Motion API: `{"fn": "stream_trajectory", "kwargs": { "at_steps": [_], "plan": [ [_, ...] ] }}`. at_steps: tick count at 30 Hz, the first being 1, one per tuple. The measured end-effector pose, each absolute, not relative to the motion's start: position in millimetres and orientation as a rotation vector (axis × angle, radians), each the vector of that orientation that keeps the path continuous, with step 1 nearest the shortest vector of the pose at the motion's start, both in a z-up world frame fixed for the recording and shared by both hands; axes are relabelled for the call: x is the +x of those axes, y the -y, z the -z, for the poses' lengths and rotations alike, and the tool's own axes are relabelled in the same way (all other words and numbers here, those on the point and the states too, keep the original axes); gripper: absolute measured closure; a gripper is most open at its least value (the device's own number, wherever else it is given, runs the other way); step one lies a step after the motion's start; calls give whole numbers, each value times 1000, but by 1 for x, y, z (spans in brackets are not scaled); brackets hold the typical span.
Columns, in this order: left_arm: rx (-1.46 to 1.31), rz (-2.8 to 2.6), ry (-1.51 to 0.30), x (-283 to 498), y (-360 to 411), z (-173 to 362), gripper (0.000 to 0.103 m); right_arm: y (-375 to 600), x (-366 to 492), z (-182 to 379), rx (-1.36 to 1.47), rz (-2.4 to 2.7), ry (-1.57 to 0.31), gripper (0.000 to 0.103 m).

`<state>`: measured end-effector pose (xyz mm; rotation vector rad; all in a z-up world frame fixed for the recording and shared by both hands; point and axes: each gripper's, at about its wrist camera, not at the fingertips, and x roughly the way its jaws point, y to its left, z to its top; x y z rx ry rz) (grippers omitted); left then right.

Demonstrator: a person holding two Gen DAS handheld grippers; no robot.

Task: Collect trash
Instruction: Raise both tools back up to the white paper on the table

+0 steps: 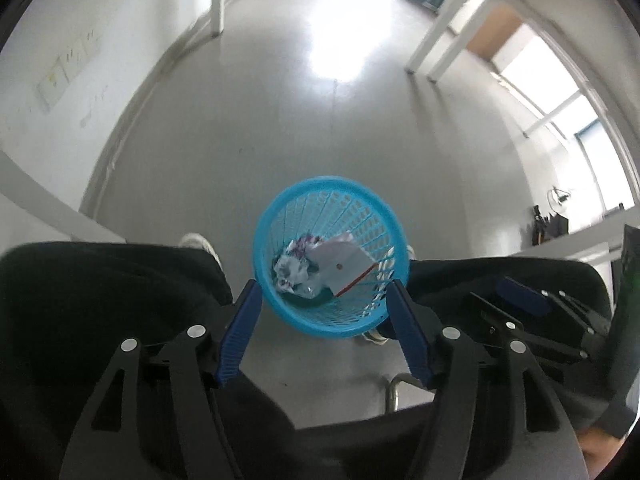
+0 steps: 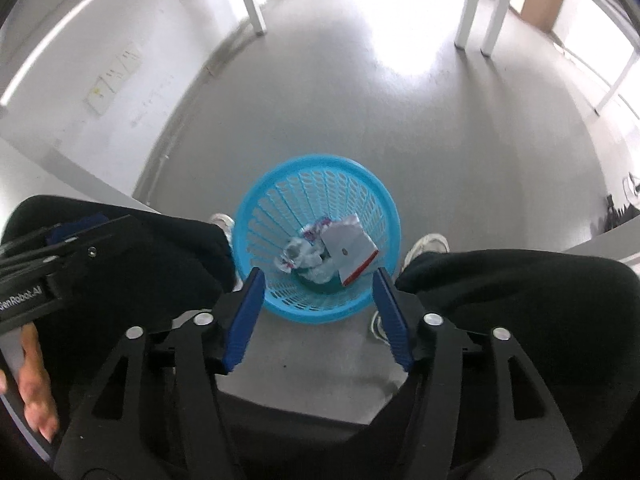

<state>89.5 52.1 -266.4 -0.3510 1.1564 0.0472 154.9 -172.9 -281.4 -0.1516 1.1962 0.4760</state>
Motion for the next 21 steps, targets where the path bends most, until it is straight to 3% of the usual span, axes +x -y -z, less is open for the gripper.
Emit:
{"fn": "stream_trajectory", "kwargs": {
  "at_steps": [2,7,12,16,21],
  "plan": [
    [-307,-36,-1119,78,-47,252,36,178,146,269,-154,-489,-1150,41],
    [-295,6,-1041,50,-44,219,32,191,130,247,-123,-523,-1116,41],
    [-211,-40,-907,21,-48,184,20,220,108,213,-71,-528,-1052,39],
    [-193,-43,-846,4,-47,162,5,236,84,182,-119,-525,-944,27],
    [-181,-41,-767,-8,-43,135,6,253,67,136,-104,-555,-837,15]
  ]
}}
